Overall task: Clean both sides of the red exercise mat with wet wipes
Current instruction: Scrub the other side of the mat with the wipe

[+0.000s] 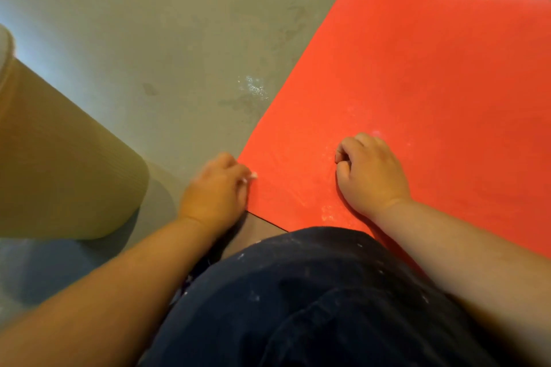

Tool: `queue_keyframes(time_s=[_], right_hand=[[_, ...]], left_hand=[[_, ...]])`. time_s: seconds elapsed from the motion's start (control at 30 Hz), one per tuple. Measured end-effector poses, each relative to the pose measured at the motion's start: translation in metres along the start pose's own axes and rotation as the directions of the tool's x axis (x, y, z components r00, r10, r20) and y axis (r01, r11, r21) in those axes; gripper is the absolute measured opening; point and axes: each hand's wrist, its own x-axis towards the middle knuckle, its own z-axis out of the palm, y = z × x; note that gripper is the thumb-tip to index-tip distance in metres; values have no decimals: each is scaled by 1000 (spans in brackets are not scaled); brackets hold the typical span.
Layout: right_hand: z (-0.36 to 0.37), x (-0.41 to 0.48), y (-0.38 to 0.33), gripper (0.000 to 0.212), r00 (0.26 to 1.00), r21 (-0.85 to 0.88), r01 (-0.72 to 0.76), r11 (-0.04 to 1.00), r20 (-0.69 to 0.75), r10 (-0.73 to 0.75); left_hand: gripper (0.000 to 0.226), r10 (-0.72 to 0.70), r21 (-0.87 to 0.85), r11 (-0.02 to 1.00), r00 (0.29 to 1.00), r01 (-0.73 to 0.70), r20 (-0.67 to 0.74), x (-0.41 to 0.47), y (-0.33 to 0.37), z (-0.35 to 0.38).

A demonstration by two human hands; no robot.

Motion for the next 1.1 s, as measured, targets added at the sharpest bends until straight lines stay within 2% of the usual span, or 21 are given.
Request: queue_keyframes(time_s=[0.07,0.13,0.2,0.3,0.37,0.43,0.5,0.6,0.67,0.7,0.77,0.87,0.9,1.0,1.07,1.1], right_hand=[[0,0,0,8,1000,4,-3,1000,9,3],[0,-1,0,8,1000,-2,-7,1000,23,7],[1,-1,0,7,1000,-11,-12,1000,23,12],[2,0,0,6,1000,-21,-9,1000,6,9],[2,1,0,6,1000,-17,-8,1000,7,8],[2,1,0,6,1000,-15,-3,1000,5,3],[1,1,0,6,1000,-12,-4,1000,7,4],[1,0,-1,6,1000,-15,-1,1000,6,1],[2,0,-1,6,1000,-12,-3,1000,9,3],[2,0,0,6,1000,-7,-3,1000,8,4],[2,1,0,6,1000,-3,-2,1000,5,2],[3,0,0,6,1000,-9,-6,1000,11,7],[3,0,0,6,1000,-10,-5,1000,12,6],[4,1,2,6,1000,-16,9,1000,-4,-10],[3,1,2,5,1000,-14,10,1000,-2,-10],[3,1,2,6,1000,-11,8,1000,-2,-8]], left_hand=[[13,-242,-2,970,962,244,-123,0,-2,8],[8,-299,-72,954,941,291,-157,-15,22,15],[8,-186,-115,979,972,171,-140,-32,39,19],[29,-6,-67,998,997,1,-79,-28,14,11],[35,-51,-11,999,987,50,-150,-14,-10,9],[27,-149,-55,989,967,140,-207,-11,-10,11],[15,-139,-78,989,969,125,-206,-22,13,17],[14,71,-110,991,992,-82,-102,-38,34,17],[25,254,-56,965,967,-255,-30,-31,26,12],[28,300,-12,954,954,-300,-9,-25,19,10],[30,247,14,969,969,-246,-14,-14,7,7],[27,142,-92,985,988,-147,-60,-15,12,11],[26,165,-132,976,985,-171,-57,-18,20,14],[24,353,-192,919,936,-343,18,-26,45,24],[27,427,-158,896,903,-416,45,-16,40,23],[29,411,-118,907,911,-405,36,-8,32,22]])
